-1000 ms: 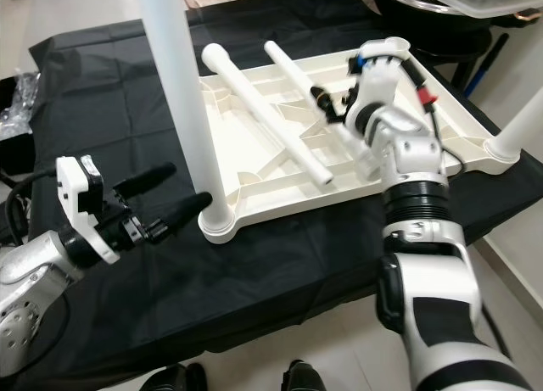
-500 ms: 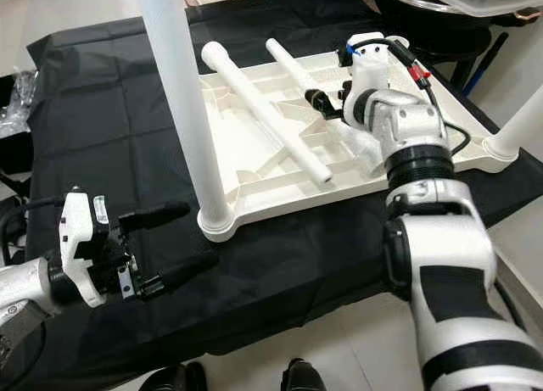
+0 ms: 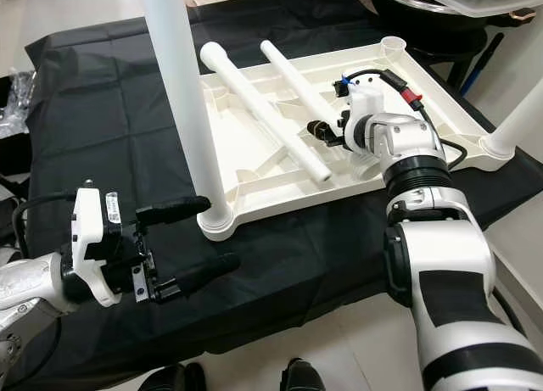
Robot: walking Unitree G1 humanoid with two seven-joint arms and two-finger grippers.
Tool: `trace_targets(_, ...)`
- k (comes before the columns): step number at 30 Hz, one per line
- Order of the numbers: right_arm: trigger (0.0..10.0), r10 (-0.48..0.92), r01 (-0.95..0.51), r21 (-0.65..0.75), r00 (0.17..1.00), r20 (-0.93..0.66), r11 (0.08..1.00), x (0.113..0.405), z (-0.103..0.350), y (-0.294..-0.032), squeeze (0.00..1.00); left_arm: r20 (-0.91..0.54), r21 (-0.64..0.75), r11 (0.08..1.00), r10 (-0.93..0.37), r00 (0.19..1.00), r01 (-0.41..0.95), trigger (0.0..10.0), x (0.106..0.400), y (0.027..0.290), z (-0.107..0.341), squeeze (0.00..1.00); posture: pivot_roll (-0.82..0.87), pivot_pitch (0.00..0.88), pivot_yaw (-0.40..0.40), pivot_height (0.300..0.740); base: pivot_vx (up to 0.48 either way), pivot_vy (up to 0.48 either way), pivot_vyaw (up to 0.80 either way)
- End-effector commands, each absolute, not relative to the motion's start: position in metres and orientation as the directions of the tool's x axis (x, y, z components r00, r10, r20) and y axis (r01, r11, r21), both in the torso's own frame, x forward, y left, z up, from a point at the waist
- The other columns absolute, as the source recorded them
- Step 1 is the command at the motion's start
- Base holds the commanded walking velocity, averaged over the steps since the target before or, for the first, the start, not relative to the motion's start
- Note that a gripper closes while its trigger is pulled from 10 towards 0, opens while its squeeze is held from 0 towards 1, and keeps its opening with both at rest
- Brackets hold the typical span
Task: Building children table
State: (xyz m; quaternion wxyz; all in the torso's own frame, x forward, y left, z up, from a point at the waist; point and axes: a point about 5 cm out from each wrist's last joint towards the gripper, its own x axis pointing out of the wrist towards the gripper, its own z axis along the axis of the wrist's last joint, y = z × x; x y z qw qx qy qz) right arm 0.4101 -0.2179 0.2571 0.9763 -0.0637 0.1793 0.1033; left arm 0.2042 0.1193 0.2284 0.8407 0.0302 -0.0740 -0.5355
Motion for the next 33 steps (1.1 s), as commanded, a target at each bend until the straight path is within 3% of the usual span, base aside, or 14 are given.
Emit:
trace_targets(1,0.0,0.189,-0.233,-0.062,0.894,-0.406,0.971,0.409,0.244,-0.217,0.0,0.08,0.123,0.408,-0.913,0.4,0.905,10.0,0.201,0.117,0.227,0.0,-0.01,0.205,-0.026,0.74,0.0,0.0,0.0)
trace_targets(13,0.0,0.174,-0.194,-0.008,0.897,-0.405,0.981,0.407,0.241,-0.224,0.0,0.084,0.129,0.412,-0.911,0.404,0.902,10.0,0.202,0.114,0.23,0.0,-0.01,0.201,-0.026,0.74,0.0,0.0,0.0)
trace_targets(20,0.0,0.152,-0.105,0.183,0.953,-0.263,0.977,0.407,0.253,-0.237,0.0,0.109,0.135,0.456,-0.889,0.444,0.88,10.0,0.209,0.115,0.232,0.0,-0.02,0.199,-0.021,0.74,0.0,0.0,0.0)
trace_targets(25,0.0,0.15,-0.113,0.137,0.94,-0.305,0.984,0.403,0.243,-0.24,0.0,0.112,0.135,0.459,-0.888,0.446,0.878,10.0,0.212,0.116,0.232,0.0,-0.02,0.198,-0.015,0.74,0.0,0.0,0.0)
trace_targets(26,9.3,0.15,-0.118,0.118,0.938,-0.312,0.986,0.403,0.242,-0.24,0.0,0.112,0.137,0.459,-0.888,0.447,0.878,10.0,0.212,0.115,0.233,0.0,-0.02,0.198,-0.014,0.74,0.0,0.0,0.0)
trace_targets(28,9.3,0.148,-0.12,0.107,0.937,-0.317,0.987,0.403,0.241,-0.24,0.0,0.112,0.137,0.46,-0.887,0.447,0.877,10.0,0.213,0.115,0.233,0.0,-0.02,0.198,-0.014,0.74,0.0,0.0,0.0)
trace_targets(29,10.0,0.151,-0.126,0.099,0.936,-0.317,0.987,0.403,0.241,-0.239,1.0,0.113,0.137,0.46,-0.887,0.447,0.877,10.0,0.213,0.115,0.233,0.0,-0.02,0.199,-0.014,0.74,0.0,0.0,0.0)
trace_targets(33,10.0,0.182,-0.175,0.052,0.916,-0.357,0.983,0.404,0.243,-0.235,1.0,0.116,0.133,0.459,-0.888,0.446,0.879,10.0,0.212,0.113,0.233,0.0,-0.02,0.206,-0.013,0.74,0.0,0.0,0.0)
